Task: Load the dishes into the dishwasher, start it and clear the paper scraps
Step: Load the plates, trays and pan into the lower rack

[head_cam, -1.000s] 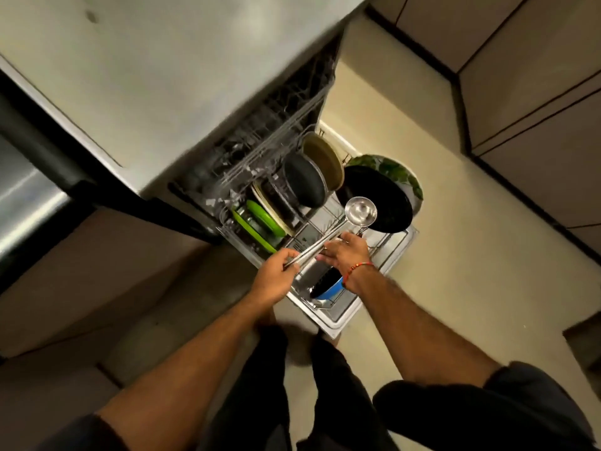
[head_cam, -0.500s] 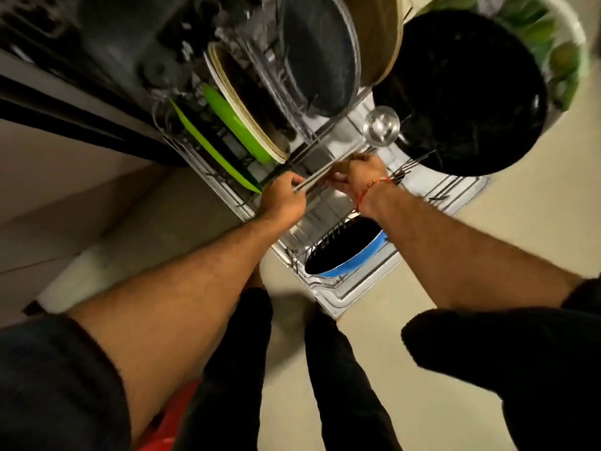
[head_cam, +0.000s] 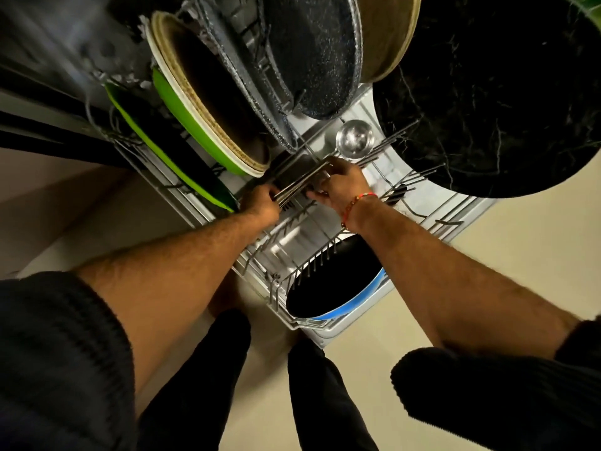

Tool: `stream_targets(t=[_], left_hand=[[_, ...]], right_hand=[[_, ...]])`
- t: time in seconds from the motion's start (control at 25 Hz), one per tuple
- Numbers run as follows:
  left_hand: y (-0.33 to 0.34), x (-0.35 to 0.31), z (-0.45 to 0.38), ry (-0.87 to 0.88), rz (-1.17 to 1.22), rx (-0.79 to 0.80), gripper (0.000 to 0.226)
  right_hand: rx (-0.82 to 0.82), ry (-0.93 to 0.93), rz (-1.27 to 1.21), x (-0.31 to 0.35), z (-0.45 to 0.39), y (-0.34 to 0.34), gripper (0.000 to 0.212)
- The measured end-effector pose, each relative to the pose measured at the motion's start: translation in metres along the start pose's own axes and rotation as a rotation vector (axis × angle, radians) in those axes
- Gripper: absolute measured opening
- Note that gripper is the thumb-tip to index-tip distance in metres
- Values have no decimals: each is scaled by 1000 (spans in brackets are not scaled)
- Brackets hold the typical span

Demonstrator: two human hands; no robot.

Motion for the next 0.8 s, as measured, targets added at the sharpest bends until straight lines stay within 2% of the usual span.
stream_targets(t=[0.24, 0.4, 0.48, 0.56, 0.72, 0.8], left_hand=[[5, 10, -3, 19, -33, -51, 33], [5, 9, 26, 59, -85, -42, 56], [-1, 8, 51, 99, -70, -43, 65], [-11, 7, 84, 172, -41, -82, 61], [-40, -2, 171, 284, 41, -223, 46], [-52, -8, 218, 315, 39, -255, 44]], right_hand=[[-26, -71, 135, -6, -9, 0, 53], [-69, -117, 213, -16, -7, -6, 58], [-97, -149, 304, -15, 4, -13, 47], [-91, -167, 354, -7, 29, -10, 36], [-38, -251, 469, 21, 102, 13, 39], [-28, -247, 415, 32, 142, 26, 37]])
Point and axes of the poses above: each hand's wrist, its own z-axis away from the middle knuckle, its own y-axis out of the palm, x = y × z, the point moved 4 cm from there along -z, towards the middle knuckle, and after that the axes turned 12 degrees about x, right-handed, at the moved point
